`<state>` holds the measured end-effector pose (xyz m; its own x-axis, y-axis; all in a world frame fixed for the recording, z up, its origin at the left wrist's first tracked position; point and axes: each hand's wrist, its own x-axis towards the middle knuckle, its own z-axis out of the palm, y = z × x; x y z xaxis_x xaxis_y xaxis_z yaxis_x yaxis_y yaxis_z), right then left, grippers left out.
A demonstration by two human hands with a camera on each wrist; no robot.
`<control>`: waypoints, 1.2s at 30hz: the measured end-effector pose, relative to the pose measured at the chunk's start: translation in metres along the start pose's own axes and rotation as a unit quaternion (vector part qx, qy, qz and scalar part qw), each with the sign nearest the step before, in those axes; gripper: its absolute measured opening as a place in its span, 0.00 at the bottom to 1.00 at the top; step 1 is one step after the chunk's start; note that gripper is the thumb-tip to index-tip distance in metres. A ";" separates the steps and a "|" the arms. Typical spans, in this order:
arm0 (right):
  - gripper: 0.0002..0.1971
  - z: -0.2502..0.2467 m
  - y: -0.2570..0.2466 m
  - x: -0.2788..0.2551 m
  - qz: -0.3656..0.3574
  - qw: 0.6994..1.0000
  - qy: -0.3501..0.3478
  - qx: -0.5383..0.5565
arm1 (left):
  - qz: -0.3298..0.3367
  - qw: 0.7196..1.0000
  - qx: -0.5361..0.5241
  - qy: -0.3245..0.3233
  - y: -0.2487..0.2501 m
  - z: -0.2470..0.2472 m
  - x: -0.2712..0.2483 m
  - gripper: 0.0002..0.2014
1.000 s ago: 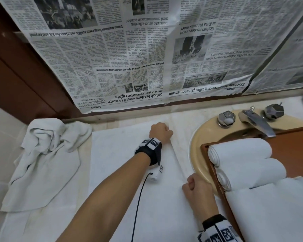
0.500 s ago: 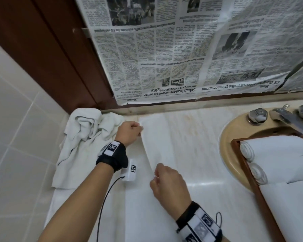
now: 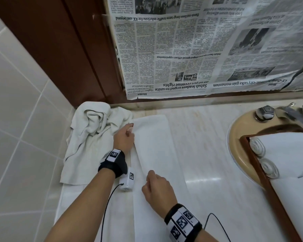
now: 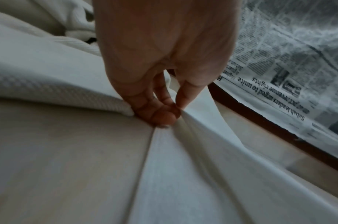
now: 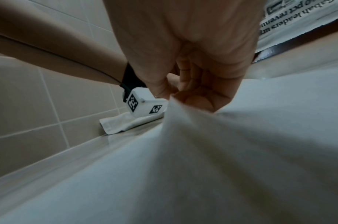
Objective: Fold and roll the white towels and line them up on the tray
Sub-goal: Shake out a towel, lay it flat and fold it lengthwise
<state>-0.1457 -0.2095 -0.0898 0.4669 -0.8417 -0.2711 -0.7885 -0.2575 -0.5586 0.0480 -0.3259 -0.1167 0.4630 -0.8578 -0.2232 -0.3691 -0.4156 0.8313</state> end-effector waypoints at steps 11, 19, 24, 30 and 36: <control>0.13 0.000 0.018 -0.004 0.030 0.993 0.036 0.106 | -0.069 0.990 0.079 0.091 0.019 0.007 0.004 0.10; 0.09 -0.036 0.084 -0.026 0.063 0.993 0.072 0.064 | -0.023 0.974 0.220 -0.041 0.010 0.019 -0.059 0.24; 0.07 -0.059 0.117 -0.019 0.097 0.990 0.090 0.054 | 0.018 0.964 0.256 -0.075 0.038 0.059 -0.060 0.18; 0.06 -0.091 0.133 -0.017 0.100 0.986 0.092 0.101 | 0.064 0.966 0.237 -0.075 0.069 0.077 -0.037 0.14; 0.24 -0.080 0.127 -0.114 0.159 0.985 0.034 -0.048 | -0.015 0.924 0.332 -0.188 0.062 0.091 -0.082 0.28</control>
<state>-0.3312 -0.1844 -0.0671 0.1642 -0.9160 -0.3660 -0.9266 -0.0160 -0.3756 -0.0856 -0.3089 -0.0934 0.2134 -0.8358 -0.5058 -0.8314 -0.4273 0.3552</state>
